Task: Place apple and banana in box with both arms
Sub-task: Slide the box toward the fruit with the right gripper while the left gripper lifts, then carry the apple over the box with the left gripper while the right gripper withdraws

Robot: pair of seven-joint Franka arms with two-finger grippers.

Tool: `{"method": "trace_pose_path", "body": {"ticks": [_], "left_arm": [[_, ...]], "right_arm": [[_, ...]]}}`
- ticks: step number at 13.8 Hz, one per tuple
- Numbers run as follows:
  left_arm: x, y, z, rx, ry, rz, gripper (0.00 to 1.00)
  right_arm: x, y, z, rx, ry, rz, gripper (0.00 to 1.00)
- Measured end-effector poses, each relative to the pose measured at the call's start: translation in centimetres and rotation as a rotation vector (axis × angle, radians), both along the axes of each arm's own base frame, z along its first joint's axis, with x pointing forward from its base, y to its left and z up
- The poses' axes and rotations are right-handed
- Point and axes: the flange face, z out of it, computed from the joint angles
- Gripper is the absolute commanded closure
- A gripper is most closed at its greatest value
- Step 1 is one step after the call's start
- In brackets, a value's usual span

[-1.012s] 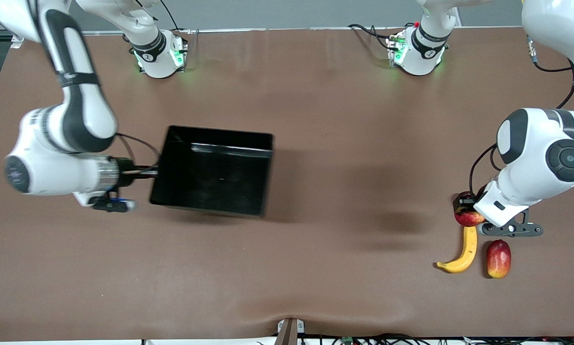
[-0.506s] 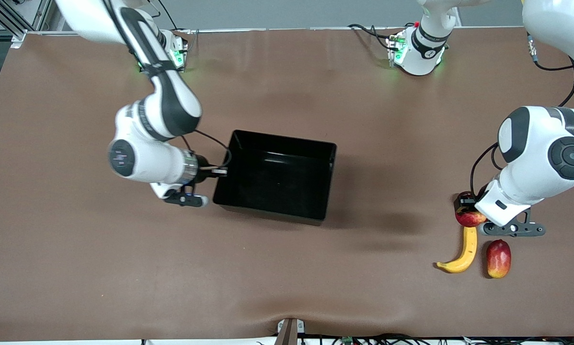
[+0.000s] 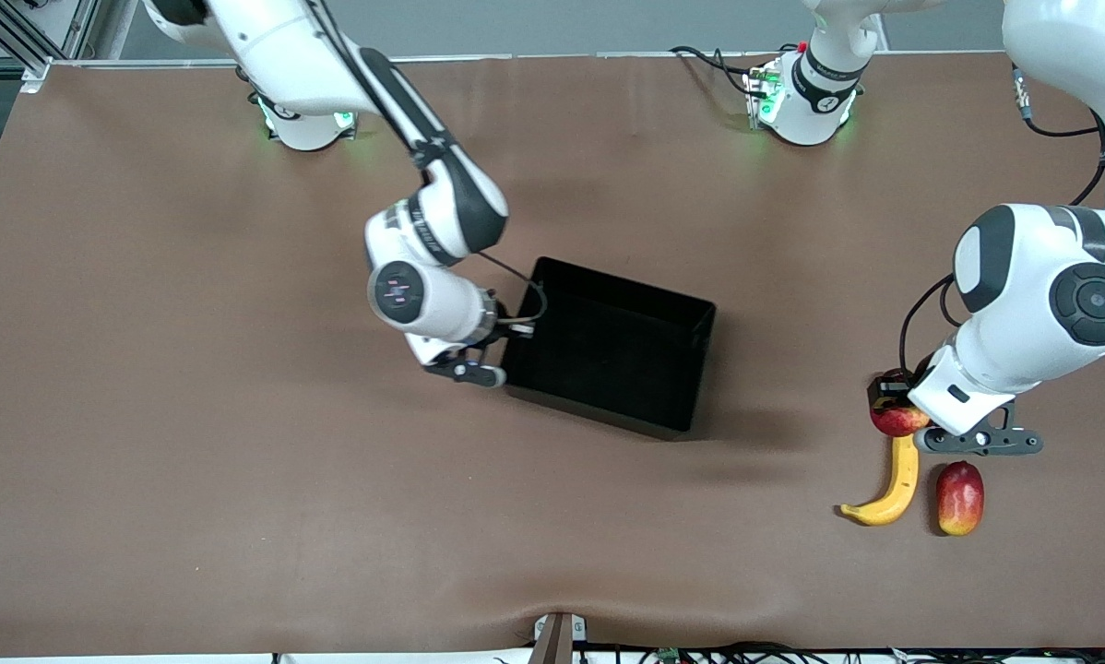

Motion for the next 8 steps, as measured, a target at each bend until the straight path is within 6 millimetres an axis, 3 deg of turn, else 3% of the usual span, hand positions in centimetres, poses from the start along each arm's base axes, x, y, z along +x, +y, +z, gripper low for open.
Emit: {"method": "trace_pose_path", "body": {"ticks": [2, 3, 4, 8], "left_arm": [[-0.3, -1.9, -0.7, -0.005, 0.015, 0.032, 1.0], [-0.5, -3.3, -1.1, -0.006, 0.022, 0.054, 1.0], [-0.9, -5.0, -1.5, -0.005, 0.032, 0.074, 1.0], [-3.2, -12.4, -2.1, 0.003, 0.063, 0.159, 1.0]], "right_arm": [[-0.1, 1.3, -0.7, 0.006, -0.018, -0.01, 1.0], [-0.2, 1.7, -0.8, 0.006, -0.02, -0.01, 0.77], [-0.3, 2.0, -0.8, 0.007, -0.021, -0.008, 0.01], [0.5, 2.6, -0.7, 0.018, -0.049, -0.004, 0.0]]}}
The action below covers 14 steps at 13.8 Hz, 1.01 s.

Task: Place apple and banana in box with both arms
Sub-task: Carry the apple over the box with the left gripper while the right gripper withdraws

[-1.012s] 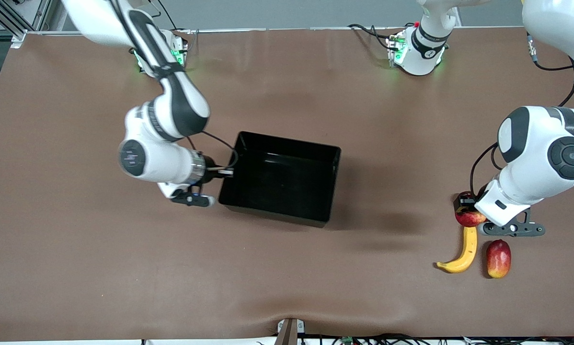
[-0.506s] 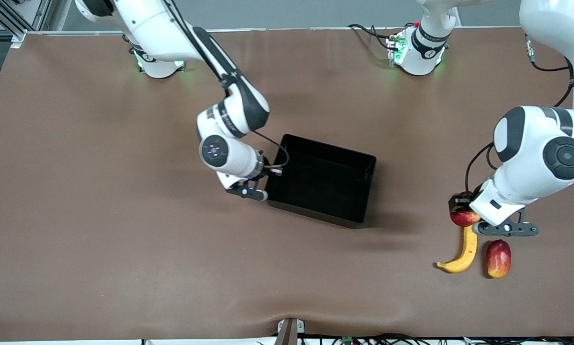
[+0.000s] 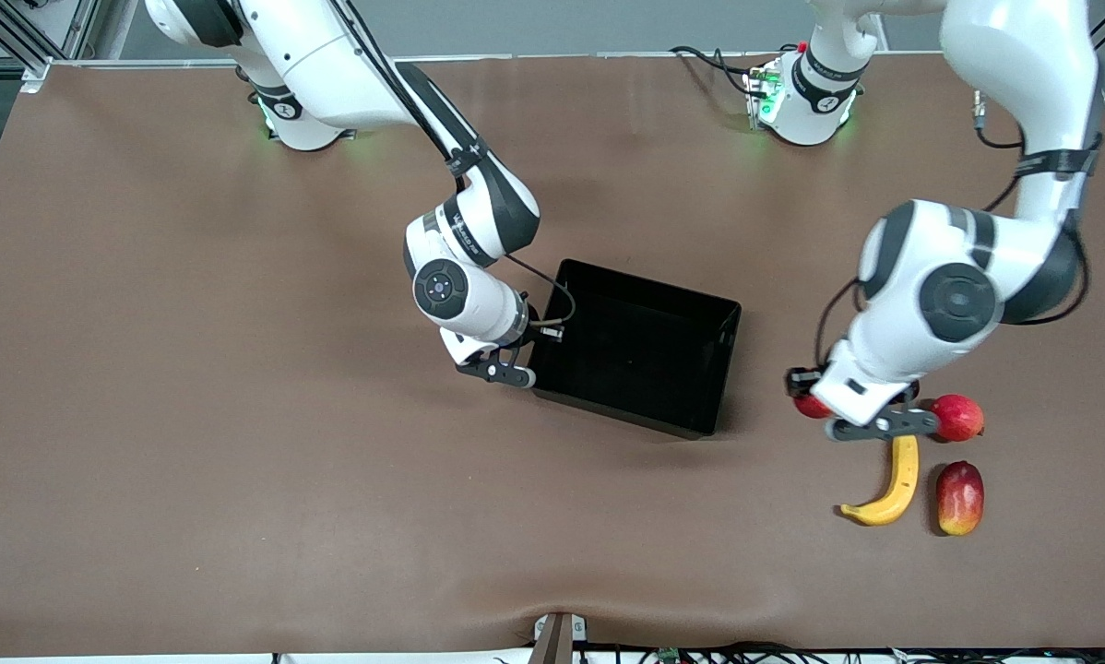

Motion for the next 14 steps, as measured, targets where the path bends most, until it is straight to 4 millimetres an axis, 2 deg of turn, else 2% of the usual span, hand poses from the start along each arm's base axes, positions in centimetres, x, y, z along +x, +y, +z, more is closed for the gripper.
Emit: {"method": "trace_pose_path", "body": {"ticks": [2, 4, 5, 7, 9, 12, 14], "left_arm": [[-1.7, -4.4, 0.0, 0.001, 0.013, 0.038, 1.0], [-3.5, -8.3, -0.1, -0.004, 0.021, 0.054, 1.0], [-4.3, -9.8, -0.3, -0.003, 0.026, 0.054, 1.0], [-6.1, -12.3, -1.4, 0.009, 0.045, 0.033, 1.0], [-7.2, -13.6, -3.4, 0.011, 0.056, 0.012, 1.0], [-8.4, -14.0, -7.7, -0.019, 0.037, -0.005, 1.0], [-9.2, -13.9, -10.7, -0.027, 0.046, -0.009, 1.0]], "right_arm": [[1.0, 0.0, 2.0, -0.003, 0.0, 0.019, 0.0], [2.8, -1.1, 5.3, -0.015, 0.033, 0.038, 0.0], [4.1, -2.5, 7.1, -0.022, 0.051, 0.035, 0.0], [7.3, -6.9, 10.8, -0.044, 0.061, 0.034, 0.0], [9.0, -10.8, 13.3, -0.111, 0.061, 0.065, 0.0], [10.1, -15.1, 17.3, -0.192, 0.038, 0.044, 0.0], [10.5, -19.7, 20.4, -0.254, 0.045, 0.026, 0.0]]}}
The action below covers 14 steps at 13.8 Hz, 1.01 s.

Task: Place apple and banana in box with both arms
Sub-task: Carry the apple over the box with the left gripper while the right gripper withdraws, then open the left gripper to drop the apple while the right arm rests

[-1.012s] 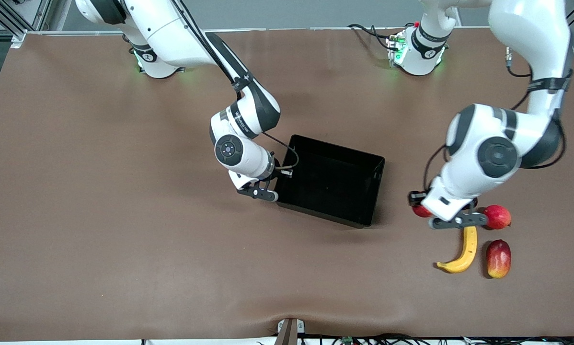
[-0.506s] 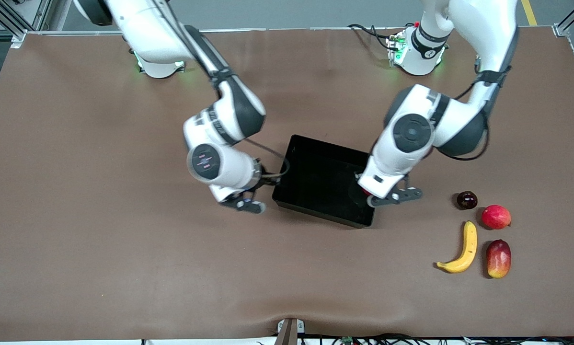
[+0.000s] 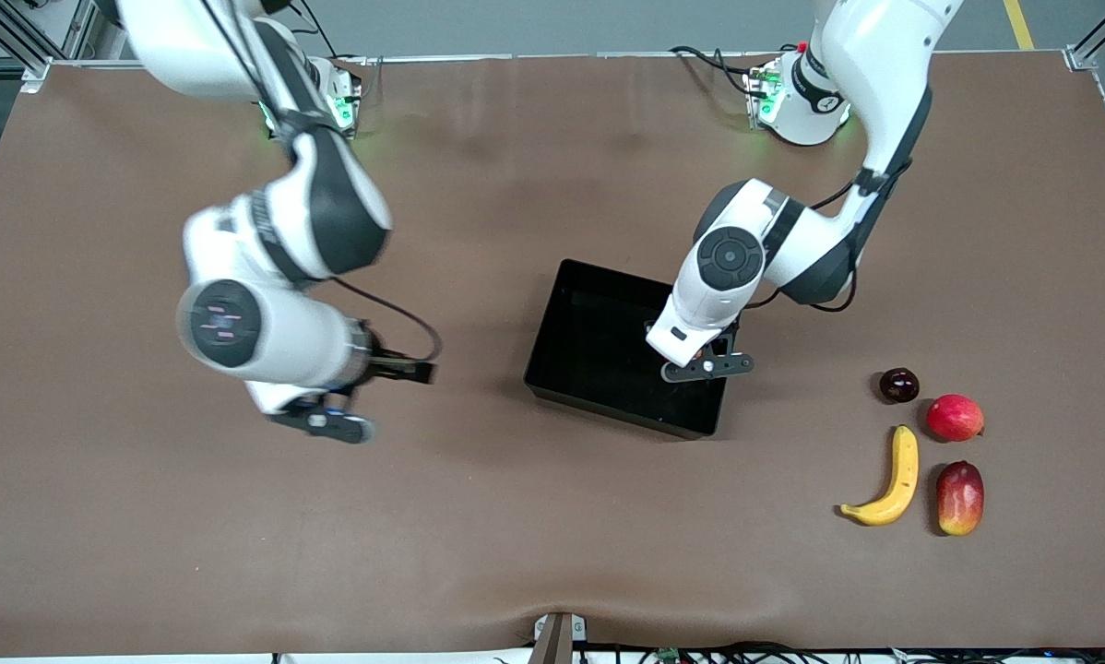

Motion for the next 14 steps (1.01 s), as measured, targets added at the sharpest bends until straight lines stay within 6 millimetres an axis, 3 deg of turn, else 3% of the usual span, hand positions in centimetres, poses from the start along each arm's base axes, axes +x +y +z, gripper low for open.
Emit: {"method": "trace_pose_path", "body": {"ticks": [2, 4, 5, 6, 7, 9, 11, 14], "left_arm": [[-0.5, 0.0, -2.3, 0.011, 0.022, -0.01, 1.0], [-0.8, 0.0, -3.9, 0.027, 0.039, -0.024, 0.81], [-0.9, 0.0, -4.6, 0.031, 0.049, -0.024, 0.58], [-1.0, 0.0, -5.2, 0.034, 0.057, -0.022, 0.18], [-1.0, 0.1, -5.6, 0.037, 0.063, -0.019, 0.0], [-1.0, 0.0, -6.0, 0.035, 0.065, -0.017, 0.0], [-0.3, -0.1, -5.2, 0.026, 0.047, -0.013, 0.0], [1.8, 0.4, -1.2, 0.015, -0.006, 0.007, 0.0]], "right_arm": [[0.3, -3.9, 3.6, -0.068, -0.057, 0.065, 0.0], [-0.8, -6.7, 8.1, -0.077, -0.087, 0.124, 0.0], [-1.6, -8.3, 10.3, -0.068, -0.085, 0.14, 0.0], [-2.3, -10.1, 12.3, -0.059, -0.084, 0.144, 0.0], [-3.1, -11.9, 14.0, -0.05, -0.09, 0.136, 0.0], [-4.6, -15.2, 16.7, -0.034, -0.107, 0.109, 0.0], [-6.3, -18.4, 18.0, -0.018, -0.11, 0.1, 0.0], [-9.1, -22.0, 19.0, -0.003, -0.1, 0.083, 0.0]]}}
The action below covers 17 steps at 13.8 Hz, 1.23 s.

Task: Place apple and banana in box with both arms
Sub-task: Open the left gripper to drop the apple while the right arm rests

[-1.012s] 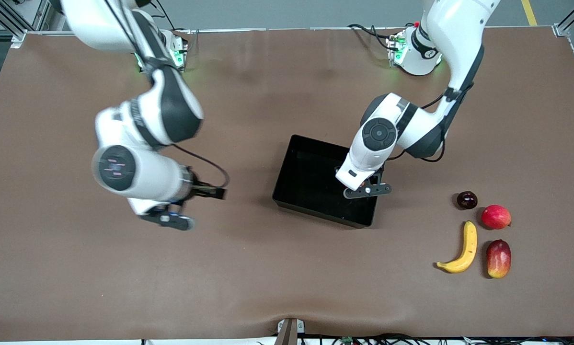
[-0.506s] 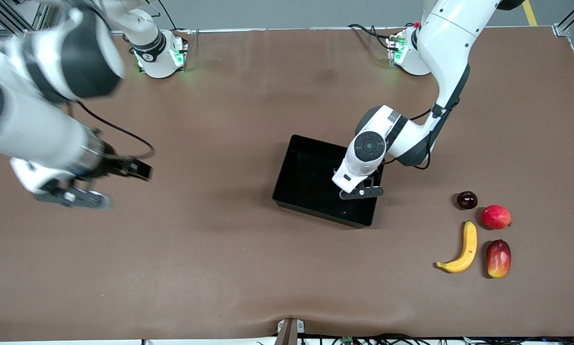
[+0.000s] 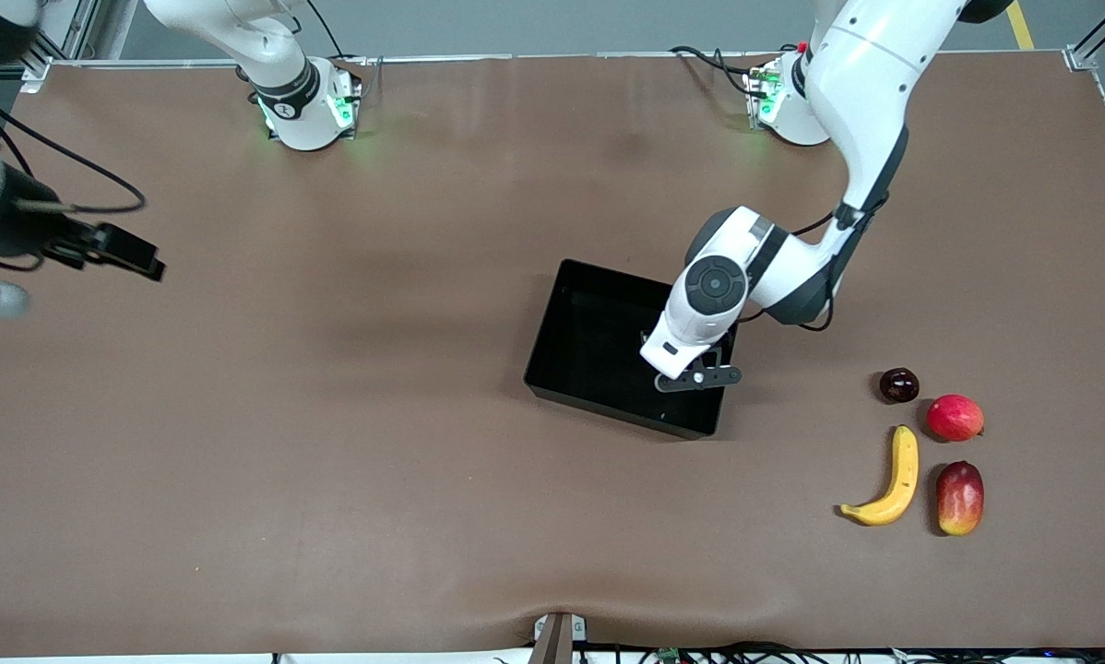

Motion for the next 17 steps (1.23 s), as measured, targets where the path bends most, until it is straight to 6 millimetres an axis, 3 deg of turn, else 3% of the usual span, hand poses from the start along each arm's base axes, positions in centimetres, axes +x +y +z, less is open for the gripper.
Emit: {"method": "trace_pose_path", "body": {"ticks": [4, 7, 10, 12, 14, 17], "left_arm": [[5.2, 4.4, 8.3, -0.001, -0.057, -0.019, 0.0], [9.2, 11.9, 9.9, -0.011, -0.077, -0.127, 0.0], [11.9, 21.4, 7.8, -0.022, -0.052, -0.274, 0.0], [13.5, 26.6, 5.7, -0.039, -0.064, -0.374, 0.0], [14.6, 30.0, 3.5, -0.052, -0.096, -0.484, 0.0], [15.8, 33.0, -0.1, -0.056, -0.142, -0.621, 0.0]], "right_arm": [[-3.1, -1.5, -0.4, -0.029, -0.02, 0.053, 0.0], [-3.3, -3.3, -0.9, -0.019, -0.031, 0.145, 0.0], [-3.2, -3.8, -1.0, -0.017, -0.033, 0.167, 0.0], [-3.1, -3.8, -0.9, -0.017, -0.043, 0.172, 0.0], [-3.0, -3.8, -0.9, -0.018, -0.051, 0.173, 0.0], [-3.0, -4.7, -0.9, -0.019, -0.05, 0.158, 0.0]]}}
